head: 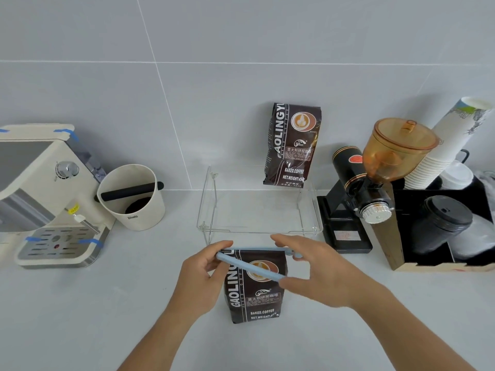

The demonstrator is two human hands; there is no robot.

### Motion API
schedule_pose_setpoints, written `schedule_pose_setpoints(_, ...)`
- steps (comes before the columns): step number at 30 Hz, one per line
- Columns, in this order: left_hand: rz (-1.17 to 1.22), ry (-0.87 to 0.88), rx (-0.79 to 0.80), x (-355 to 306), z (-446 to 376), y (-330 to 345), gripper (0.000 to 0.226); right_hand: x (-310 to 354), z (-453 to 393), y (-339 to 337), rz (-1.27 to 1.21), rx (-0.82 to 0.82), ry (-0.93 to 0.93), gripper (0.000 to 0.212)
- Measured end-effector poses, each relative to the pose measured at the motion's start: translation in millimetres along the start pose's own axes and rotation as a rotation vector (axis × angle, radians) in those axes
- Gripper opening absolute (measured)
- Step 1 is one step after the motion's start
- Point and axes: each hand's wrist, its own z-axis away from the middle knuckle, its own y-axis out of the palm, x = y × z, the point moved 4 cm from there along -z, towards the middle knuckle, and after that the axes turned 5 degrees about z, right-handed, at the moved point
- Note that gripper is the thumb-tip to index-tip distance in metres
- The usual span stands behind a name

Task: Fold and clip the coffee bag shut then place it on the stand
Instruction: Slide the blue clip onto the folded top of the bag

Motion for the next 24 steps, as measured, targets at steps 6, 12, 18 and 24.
schedule_pose_setpoints(6, -0.176, 0.040, 0.130, -10.6, -0.8, -12.1, 0.034, -3.9, -0.5, -9.2, 0.074, -0.089, -0.048, 0.051)
schedule_pose_setpoints(12, -0.509, 0.196, 0.331, -37.2, -9.0, -9.2, 0.042, -3.8, -1.4, -9.3, 0.074, -0.119, -0.084, 0.042)
schedule_pose_setpoints(18, -0.682, 0.259, 0.436, -48.8, -13.2, 9.1, 0.041, -5.6, 3.3, -7.6, -0.008, -0.158, -0.074, 0.034)
schedule_pose_setpoints(24, -0.691, 0.341, 0.488, -57.5, -12.6, 29.7, 0.026, -4.8, 5.7, -3.6, -0.042, -0.194, -0.061, 0.033)
